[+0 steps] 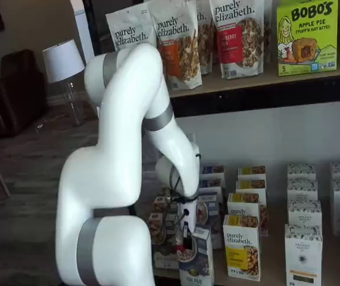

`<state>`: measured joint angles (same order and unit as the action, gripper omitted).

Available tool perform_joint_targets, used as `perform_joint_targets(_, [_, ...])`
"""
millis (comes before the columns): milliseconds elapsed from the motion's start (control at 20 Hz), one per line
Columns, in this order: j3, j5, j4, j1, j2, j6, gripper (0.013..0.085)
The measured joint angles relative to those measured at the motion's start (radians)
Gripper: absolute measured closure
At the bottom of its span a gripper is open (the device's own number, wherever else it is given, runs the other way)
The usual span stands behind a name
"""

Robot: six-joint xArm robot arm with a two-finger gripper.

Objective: Pick up the blue and white box that is on the bottom shelf, the second box from the left

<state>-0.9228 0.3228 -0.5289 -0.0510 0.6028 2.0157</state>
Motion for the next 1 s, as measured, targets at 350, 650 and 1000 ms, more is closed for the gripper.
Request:
perform_joint_targets(350, [0.132, -0.004, -0.071, 0.001, -0.129, 0.067, 0.0450])
perform_joint_targets(650, [0.232, 0.017, -0.055, 0.019, -0.253, 0.064, 0.0450])
perform_joint_targets(1000, [0.343, 0.075, 0.035, 0.058, -0.430, 0.006, 0.0450])
